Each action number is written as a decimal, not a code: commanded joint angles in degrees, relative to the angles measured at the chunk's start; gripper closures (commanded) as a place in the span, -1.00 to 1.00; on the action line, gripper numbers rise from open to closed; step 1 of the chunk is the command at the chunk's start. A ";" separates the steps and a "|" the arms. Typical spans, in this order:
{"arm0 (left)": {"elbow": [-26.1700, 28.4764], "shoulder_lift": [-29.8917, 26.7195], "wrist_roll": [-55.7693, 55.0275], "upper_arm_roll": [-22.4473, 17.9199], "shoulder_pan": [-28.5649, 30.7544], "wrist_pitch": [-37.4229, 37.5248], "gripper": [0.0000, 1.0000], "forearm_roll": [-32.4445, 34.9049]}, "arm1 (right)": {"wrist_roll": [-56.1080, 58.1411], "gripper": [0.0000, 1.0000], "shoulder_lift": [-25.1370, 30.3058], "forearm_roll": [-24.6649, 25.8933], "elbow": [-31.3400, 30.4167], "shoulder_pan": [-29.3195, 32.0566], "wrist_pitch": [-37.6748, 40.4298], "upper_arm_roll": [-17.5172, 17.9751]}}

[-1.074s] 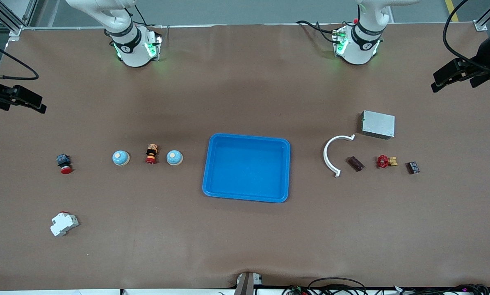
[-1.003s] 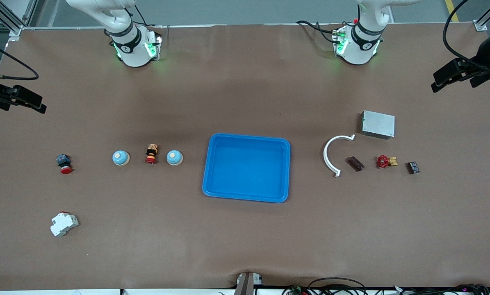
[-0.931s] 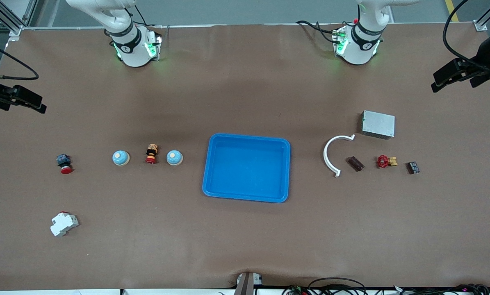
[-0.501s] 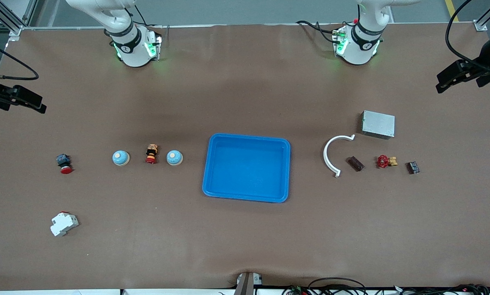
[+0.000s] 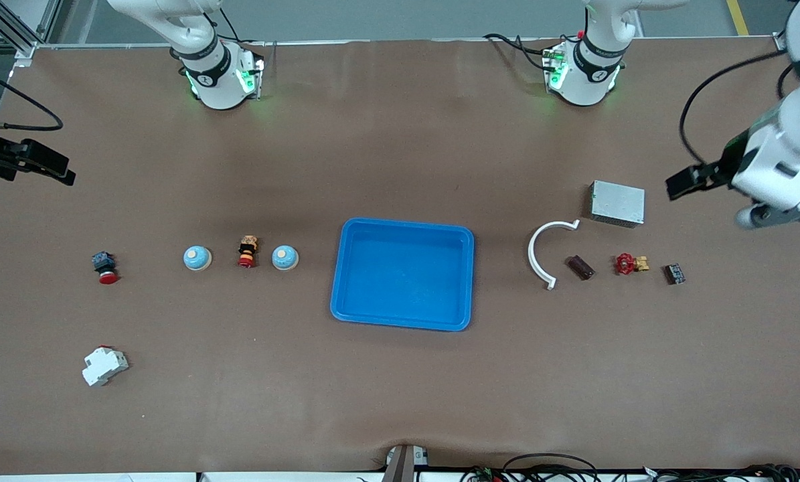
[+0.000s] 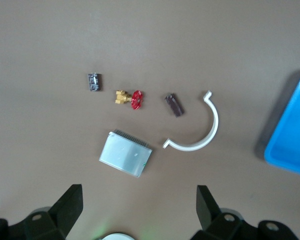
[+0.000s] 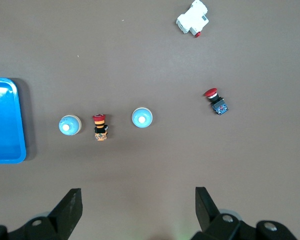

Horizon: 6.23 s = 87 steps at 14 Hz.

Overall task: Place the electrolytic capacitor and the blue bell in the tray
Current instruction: 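Reach the left gripper to the dark capacitor by the white strip and grasp it, then lift the capacitor with the left gripper while the right gripper reaches a bell, then lower the capacitor into the tray while the right gripper grasps the bell, then grasp the black capacitor with the left gripper while the right lifts the bell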

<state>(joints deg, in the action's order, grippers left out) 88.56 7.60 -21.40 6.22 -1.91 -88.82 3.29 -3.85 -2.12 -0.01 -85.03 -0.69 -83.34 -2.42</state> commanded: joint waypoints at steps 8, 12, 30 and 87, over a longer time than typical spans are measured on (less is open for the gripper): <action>24.10 6.01 -23.75 0.55 0.42 -32.54 -1.00 -0.03 | -0.28 -1.00 0.01 -0.78 0.74 0.34 0.20 0.13; 27.28 11.90 -33.26 0.46 -1.07 -41.94 -1.00 -0.03 | -0.28 -1.00 -0.07 -0.87 0.74 0.16 0.11 0.13; 27.20 16.58 -36.00 0.37 -0.90 -46.11 1.00 0.49 | -2.99 -1.00 -11.13 -1.30 -1.62 -14.25 -8.56 0.13; -0.42 17.97 -7.26 8.98 13.06 -11.37 -1.00 8.31 | 25.12 -0.32 -27.49 -1.30 -31.95 -23.04 -57.81 1.54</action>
<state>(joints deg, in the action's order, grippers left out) 84.82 25.93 -29.81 14.35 10.11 -99.21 9.25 20.86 -29.55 -0.86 -116.88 -23.87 -140.73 -1.13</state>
